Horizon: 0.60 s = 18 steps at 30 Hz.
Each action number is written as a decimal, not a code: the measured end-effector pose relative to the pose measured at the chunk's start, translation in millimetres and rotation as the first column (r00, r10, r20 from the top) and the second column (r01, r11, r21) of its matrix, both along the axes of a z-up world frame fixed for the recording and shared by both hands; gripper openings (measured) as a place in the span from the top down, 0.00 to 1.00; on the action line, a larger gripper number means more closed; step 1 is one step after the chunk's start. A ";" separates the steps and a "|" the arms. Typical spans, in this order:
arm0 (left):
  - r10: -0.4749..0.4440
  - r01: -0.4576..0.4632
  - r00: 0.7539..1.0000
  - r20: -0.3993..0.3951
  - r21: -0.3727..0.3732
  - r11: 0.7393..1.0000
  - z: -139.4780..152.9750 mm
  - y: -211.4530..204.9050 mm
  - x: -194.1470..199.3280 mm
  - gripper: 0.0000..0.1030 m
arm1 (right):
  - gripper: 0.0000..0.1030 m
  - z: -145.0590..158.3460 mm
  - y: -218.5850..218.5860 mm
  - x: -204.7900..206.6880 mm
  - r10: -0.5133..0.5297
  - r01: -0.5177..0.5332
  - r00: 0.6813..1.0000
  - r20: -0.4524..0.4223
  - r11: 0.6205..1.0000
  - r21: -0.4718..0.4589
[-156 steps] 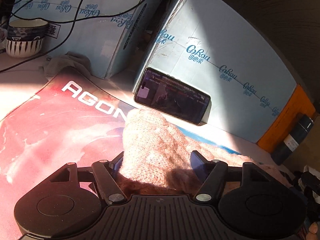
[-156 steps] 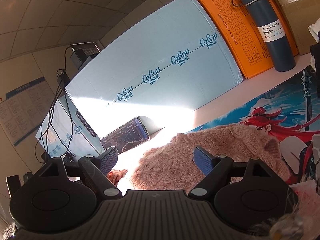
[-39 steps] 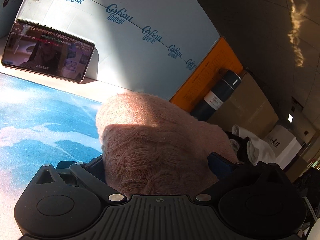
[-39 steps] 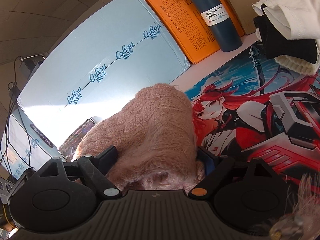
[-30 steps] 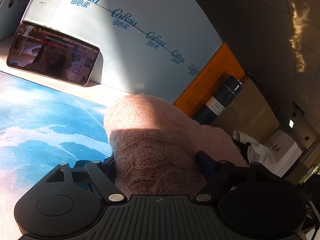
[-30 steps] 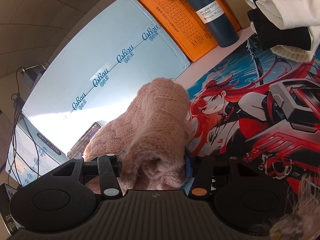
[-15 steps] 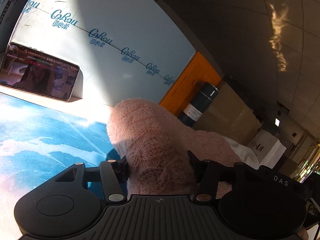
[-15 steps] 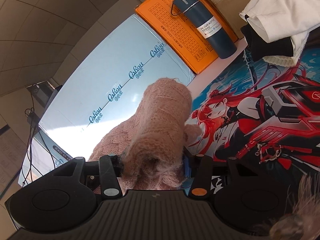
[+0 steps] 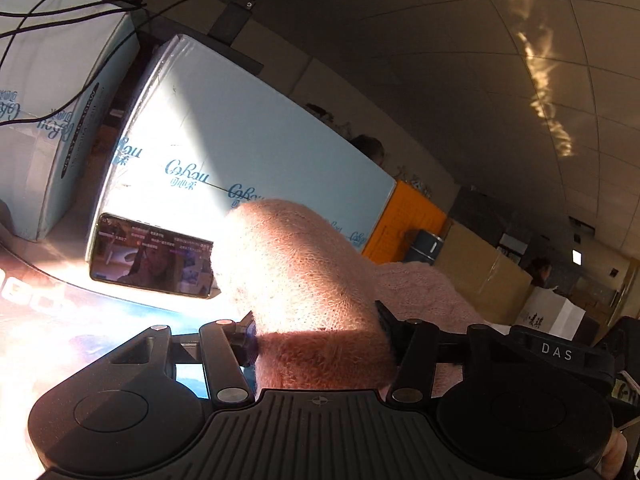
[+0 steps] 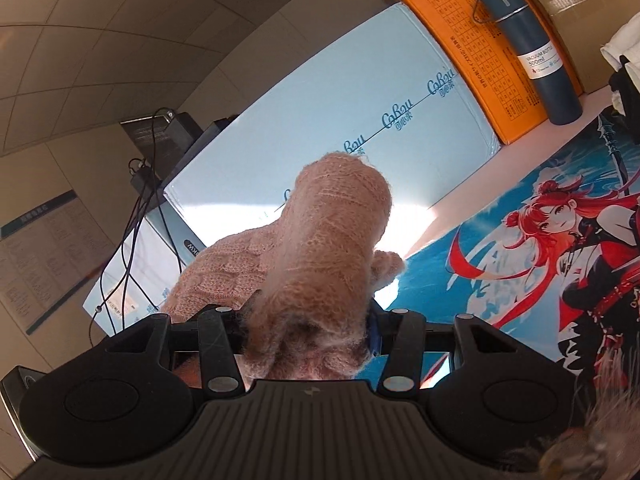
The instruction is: Fold clothes
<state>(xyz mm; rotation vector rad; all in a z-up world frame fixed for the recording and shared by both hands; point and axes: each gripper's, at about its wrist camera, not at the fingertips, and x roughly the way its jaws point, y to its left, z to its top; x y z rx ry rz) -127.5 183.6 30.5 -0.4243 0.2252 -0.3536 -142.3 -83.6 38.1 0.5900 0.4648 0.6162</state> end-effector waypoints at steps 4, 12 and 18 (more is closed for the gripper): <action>0.100 -0.100 0.994 0.044 0.009 0.995 6.1 30.3 -23.3 0.49 | 0.56 7.3 38.2 5.6 0.103 -0.103 0.995 0.005 0.995 0.004; 0.323 -0.322 0.942 0.094 -0.016 0.946 8.5 84.4 -70.4 0.49 | 0.56 17.9 123.2 6.2 0.289 -0.288 0.957 0.029 0.957 -0.020; 0.460 -0.458 0.885 0.066 -0.041 0.888 5.8 119.2 -103.9 0.49 | 0.56 15.8 176.2 2.1 0.405 -0.404 0.914 0.011 0.914 -0.019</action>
